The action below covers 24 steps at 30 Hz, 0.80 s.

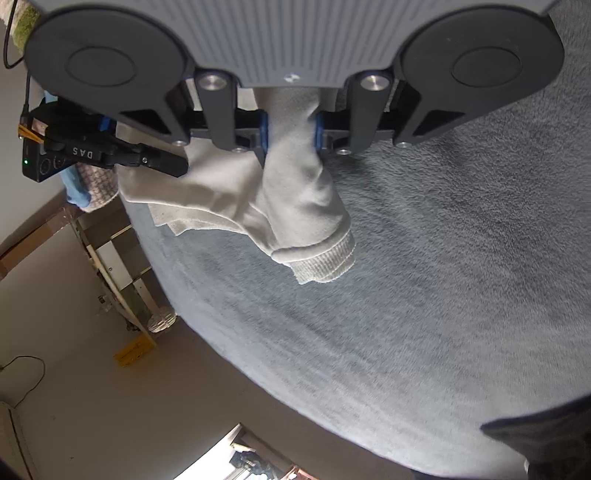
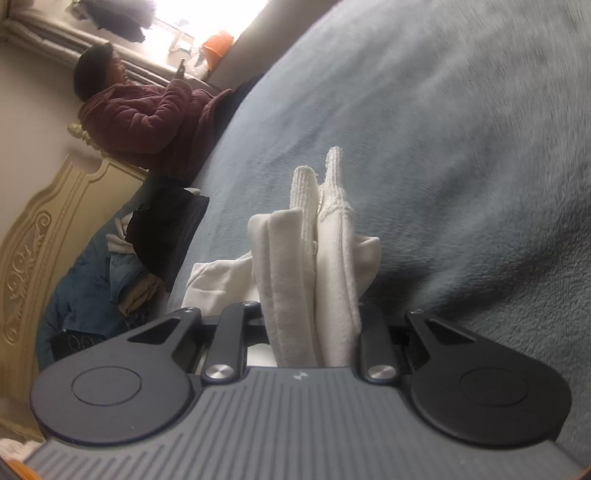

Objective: Fold clothes
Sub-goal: 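Close both grippers on the folded white sweatshirt edge and lift it, then carry the sweatshirt with both grippers over to the folded clothes stack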

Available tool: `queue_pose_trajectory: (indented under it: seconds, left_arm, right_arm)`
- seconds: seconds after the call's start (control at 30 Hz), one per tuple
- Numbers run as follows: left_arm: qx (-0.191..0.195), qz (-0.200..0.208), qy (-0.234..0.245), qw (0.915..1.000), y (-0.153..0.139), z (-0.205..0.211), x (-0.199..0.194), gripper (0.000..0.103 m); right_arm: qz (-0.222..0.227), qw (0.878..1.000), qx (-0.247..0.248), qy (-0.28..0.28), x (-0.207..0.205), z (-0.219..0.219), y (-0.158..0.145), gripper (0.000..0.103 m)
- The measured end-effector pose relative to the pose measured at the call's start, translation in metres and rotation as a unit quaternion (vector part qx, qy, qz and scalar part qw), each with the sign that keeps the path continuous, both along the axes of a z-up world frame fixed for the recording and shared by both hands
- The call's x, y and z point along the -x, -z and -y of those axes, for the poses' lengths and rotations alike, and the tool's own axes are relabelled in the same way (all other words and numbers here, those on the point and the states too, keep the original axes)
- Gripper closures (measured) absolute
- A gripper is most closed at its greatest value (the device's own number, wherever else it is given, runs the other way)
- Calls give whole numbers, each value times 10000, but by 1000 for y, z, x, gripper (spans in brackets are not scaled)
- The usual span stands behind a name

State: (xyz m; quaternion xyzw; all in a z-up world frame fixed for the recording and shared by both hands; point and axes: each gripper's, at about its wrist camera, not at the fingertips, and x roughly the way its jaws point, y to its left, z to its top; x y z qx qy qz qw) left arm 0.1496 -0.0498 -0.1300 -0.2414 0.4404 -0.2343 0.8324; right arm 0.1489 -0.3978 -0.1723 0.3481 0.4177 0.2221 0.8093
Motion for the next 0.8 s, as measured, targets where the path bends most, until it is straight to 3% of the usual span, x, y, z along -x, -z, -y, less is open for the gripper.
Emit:
queue_pose_trajectory:
  seconds: [0.23,0.43,0.63,0.8]
  left_arm:
    - [124,704,241,9972,-54,0,43,84]
    - [388,1255,1020,9861,-109,33,72,85]
    - [709,1666,1875,9654,-164,76,93,86]
    - [970,2000,2575,9404,-211,114,109,86]
  right_arm:
    - [734,9965,352,190,49,-6,-48,84]
    - [1432,9842,489,917,123,5,-87,85]
    - [1967,9630,553,1758,196,38,-130,85]
    - [2504,9360,1085,2224,242,82,-186,85]
